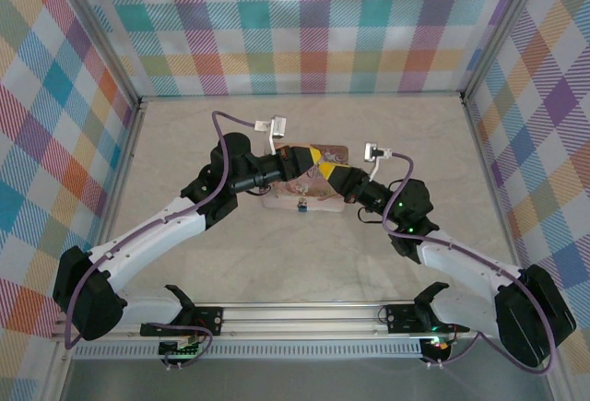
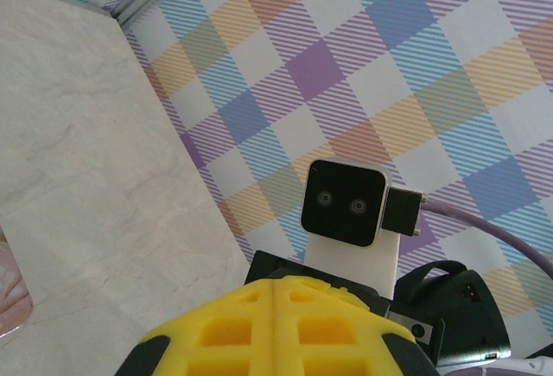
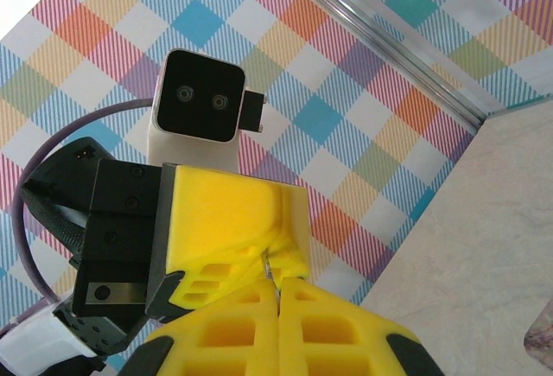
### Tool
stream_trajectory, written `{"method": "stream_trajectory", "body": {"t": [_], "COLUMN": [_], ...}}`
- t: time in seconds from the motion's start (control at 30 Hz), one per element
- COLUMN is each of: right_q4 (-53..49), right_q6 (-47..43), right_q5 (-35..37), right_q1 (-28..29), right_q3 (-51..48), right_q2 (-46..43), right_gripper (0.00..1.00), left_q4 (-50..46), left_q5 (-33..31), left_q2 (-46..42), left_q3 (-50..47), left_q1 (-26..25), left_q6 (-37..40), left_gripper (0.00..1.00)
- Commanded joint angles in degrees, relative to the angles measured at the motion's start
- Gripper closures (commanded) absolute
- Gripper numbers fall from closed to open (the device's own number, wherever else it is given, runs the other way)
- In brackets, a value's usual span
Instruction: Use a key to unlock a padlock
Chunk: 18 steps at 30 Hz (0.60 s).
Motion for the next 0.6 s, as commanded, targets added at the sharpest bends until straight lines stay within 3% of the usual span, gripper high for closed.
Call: {"method": "stream_trajectory", "body": {"t": [0.0, 0.2, 0.3, 0.37, 0.57], "right_q4": [-2.3, -1.4, -3.0, -7.2, -22.4], "right_q6": [-3.2, -2.4, -3.3, -4.8, -9.2], "right_q5": [0.0, -0.9, -0.6, 0.1, 3.4], "right_q1": [0.3, 0.3, 0.3, 0.1, -1.4], "right_q3": [1.6, 1.3, 1.3, 1.6, 2.3], "right_q2": [-3.0, -1.9, -2.8, -4.6, -11.4], "right_gripper": [1.0, 1.0, 1.0, 1.0, 1.0], "left_q4": [1.0, 0.9, -1.6, -4.1, -12.1], "left_q5": [1.5, 1.1, -1.4, -4.0, -9.9], "left_q2": [0.3, 0.3, -0.6, -2.3, -7.7], "left_q3": [1.7, 1.9, 1.8, 1.2, -2.4], "left_q1": [-0.7, -0.7, -0.7, -0.6, 0.3], "left_q6": [-0.5, 0.0, 1.0, 2.5, 5.9], "left_gripper": [1.0, 1.0, 0.47, 0.28, 0.19]}}
